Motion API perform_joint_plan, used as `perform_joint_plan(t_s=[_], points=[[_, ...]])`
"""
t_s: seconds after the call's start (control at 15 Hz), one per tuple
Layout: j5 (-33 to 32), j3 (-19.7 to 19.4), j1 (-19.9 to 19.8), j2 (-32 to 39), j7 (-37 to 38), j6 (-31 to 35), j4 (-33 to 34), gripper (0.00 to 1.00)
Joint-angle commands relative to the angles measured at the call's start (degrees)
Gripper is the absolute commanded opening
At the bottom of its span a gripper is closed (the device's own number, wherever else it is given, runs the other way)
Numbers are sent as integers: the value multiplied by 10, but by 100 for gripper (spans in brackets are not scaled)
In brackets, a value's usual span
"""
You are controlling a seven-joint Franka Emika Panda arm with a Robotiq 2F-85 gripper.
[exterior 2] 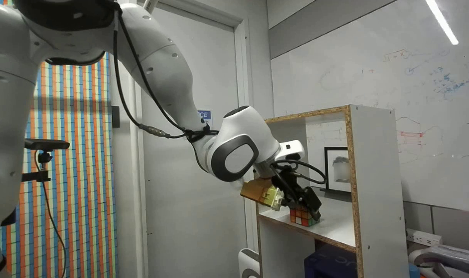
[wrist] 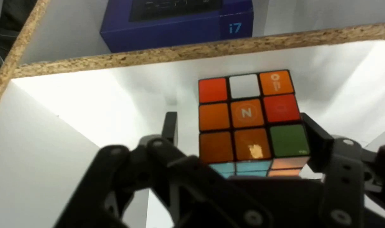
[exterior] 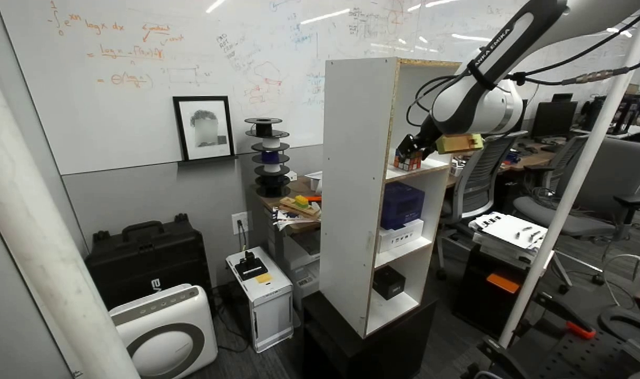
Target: Put the Rubik's cube on top of the shelf
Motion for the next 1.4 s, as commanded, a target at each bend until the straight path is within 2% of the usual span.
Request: perform_joint_plan(t_s=[0.0,0.13,0.2,0.27,0.33,0.53,0.87,1.0,1.2,1.33], points=[[21,28,-19,25,-4,41,24,56],[21,38,-28,15,0,47,12,40],[20,39,-31,6,2,50,3,38],[21,43,-35,-8,2,44,-10,38],[-7,30,-33,-44,29,-9,-36,38],[-26,21,-39,-136,23,-26,-123,38],[-17,23,-47,-282,39,-105,-206,38],[21,14,-27,-344,52,-105,-222,38],[33,24,-35,-432,101,-127,-217,38],[34,47,-55,-469,151,-149,-188,38]])
